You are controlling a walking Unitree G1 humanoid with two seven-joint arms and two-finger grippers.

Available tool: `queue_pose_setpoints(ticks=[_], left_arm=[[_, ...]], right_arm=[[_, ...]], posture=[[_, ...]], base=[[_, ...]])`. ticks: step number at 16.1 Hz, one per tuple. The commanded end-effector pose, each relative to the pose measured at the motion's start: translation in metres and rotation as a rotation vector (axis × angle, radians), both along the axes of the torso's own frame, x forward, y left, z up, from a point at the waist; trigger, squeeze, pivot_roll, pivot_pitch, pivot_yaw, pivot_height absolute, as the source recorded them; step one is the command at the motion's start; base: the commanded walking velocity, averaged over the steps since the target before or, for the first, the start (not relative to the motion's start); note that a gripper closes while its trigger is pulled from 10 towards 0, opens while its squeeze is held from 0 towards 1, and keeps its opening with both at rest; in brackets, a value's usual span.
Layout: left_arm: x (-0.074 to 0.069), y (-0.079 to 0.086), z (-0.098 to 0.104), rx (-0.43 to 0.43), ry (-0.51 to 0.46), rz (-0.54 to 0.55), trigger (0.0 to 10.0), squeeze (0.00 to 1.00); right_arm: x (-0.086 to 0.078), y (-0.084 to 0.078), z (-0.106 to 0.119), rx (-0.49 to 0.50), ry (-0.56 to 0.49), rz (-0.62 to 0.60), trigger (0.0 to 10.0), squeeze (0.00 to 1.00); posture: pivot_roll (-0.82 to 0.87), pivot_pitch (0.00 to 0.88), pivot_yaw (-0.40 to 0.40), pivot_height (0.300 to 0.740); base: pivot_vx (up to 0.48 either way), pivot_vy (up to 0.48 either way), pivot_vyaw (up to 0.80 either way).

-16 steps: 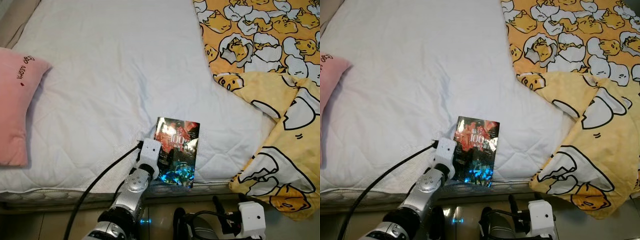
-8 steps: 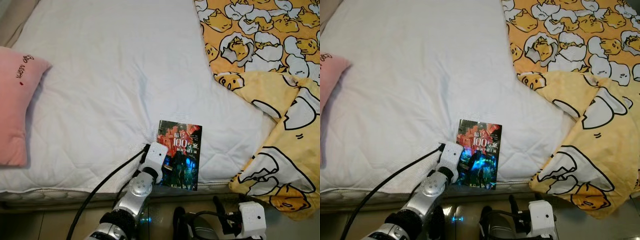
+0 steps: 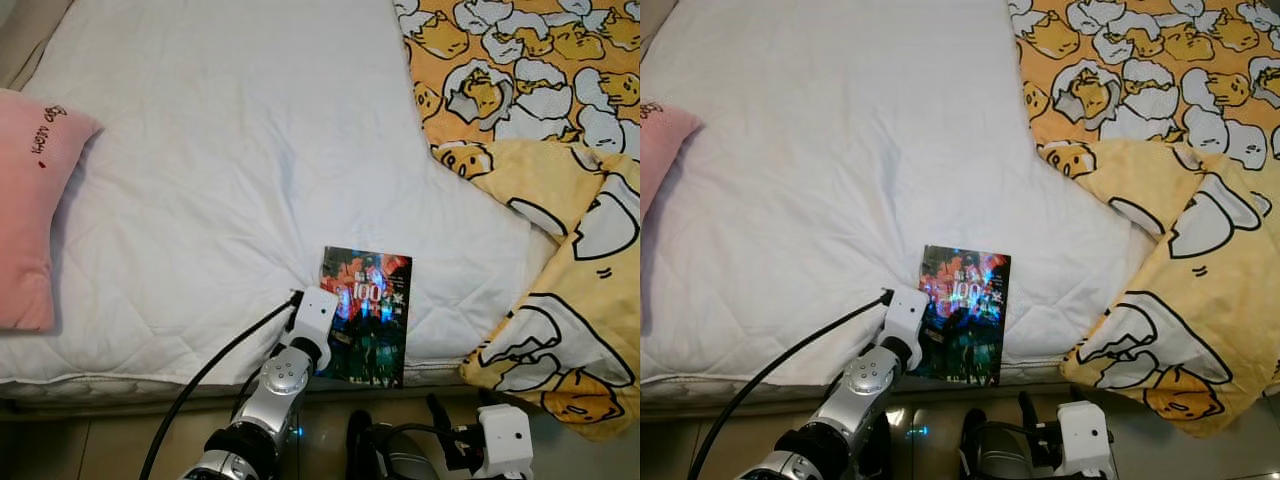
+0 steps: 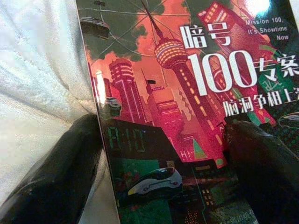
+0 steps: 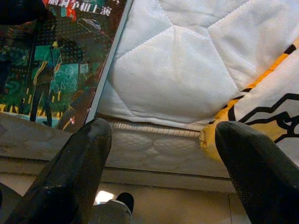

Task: Clean up the room

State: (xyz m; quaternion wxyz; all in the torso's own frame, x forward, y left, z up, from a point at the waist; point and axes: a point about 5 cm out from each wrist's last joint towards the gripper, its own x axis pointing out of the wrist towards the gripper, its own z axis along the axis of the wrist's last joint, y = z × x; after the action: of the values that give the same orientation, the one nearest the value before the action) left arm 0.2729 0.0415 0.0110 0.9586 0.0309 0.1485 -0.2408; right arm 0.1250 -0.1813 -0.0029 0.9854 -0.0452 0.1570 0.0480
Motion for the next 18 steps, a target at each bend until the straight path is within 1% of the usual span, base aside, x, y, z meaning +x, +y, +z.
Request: queue_pose_setpoints(ticks=[1,2,4,6,9,12,15,18], left_arm=[[-0.0226,-0.0211,-0.0146,0.0,0.08,-0.105,3.1,0.0],[-0.0227,-0.0212,-0.0143,0.006,0.073,-0.111,0.0,0.0],[-0.0211,-0.0186,-0.0135,0.016,0.057,-0.097,0.0,0.0],[-0.0202,-0.0204,-0.01,-0.008,0.039,-0.107,0.0,0.0],[-0.0209,-0.0234,-0.0104,-0.034,0.066,-0.119,0.0,0.0],[-0.0222,-0.0261,-0.0109,-0.038,0.073,-0.128,0.0,0.0],[-0.0219,-0.0249,-0.0108,-0.032,0.064,-0.119,0.0,0.0],[-0.0195,-0.0231,-0.0098,-0.026,0.056,-0.101,0.0,0.0]], right_arm=[[-0.0075,-0.0024,-0.004,-0.016,0.037,-0.004,10.0,0.0],[-0.0078,-0.0024,-0.0044,-0.017,0.039,-0.005,10.0,0.0],[-0.0075,-0.0018,-0.0049,-0.016,0.041,-0.006,10.0,0.0],[-0.0072,-0.0012,-0.0052,-0.015,0.041,-0.005,10.0,0.0],[-0.0052,-0.0006,-0.005,-0.014,0.037,-0.003,10.0,0.0],[-0.0039,-0.0022,-0.0045,-0.018,0.033,-0.01,10.0,0.0],[-0.004,-0.0019,-0.0045,-0.018,0.032,-0.007,10.0,0.0],[-0.0005,-0.0024,-0.0037,-0.019,0.027,-0.007,10.0,0.0]], posture=[[-0.11,0.269,-0.053,0.74],[-0.11,0.27,-0.051,0.74],[-0.1,0.271,-0.049,0.74],[-0.1,0.27,-0.048,0.74],[-0.1,0.272,-0.047,0.74],[-0.1,0.273,-0.044,0.74],[-0.1,0.261,-0.047,0.74],[-0.1,0.258,-0.048,0.74]], base=[[0.0,0.0,0.0],[0.0,0.0,0.0],[0.0,0.0,0.0],[0.0,0.0,0.0],[0.0,0.0,0.0],[0.0,0.0,0.0],[0.0,0.0,0.0],[0.0,0.0,0.0]])
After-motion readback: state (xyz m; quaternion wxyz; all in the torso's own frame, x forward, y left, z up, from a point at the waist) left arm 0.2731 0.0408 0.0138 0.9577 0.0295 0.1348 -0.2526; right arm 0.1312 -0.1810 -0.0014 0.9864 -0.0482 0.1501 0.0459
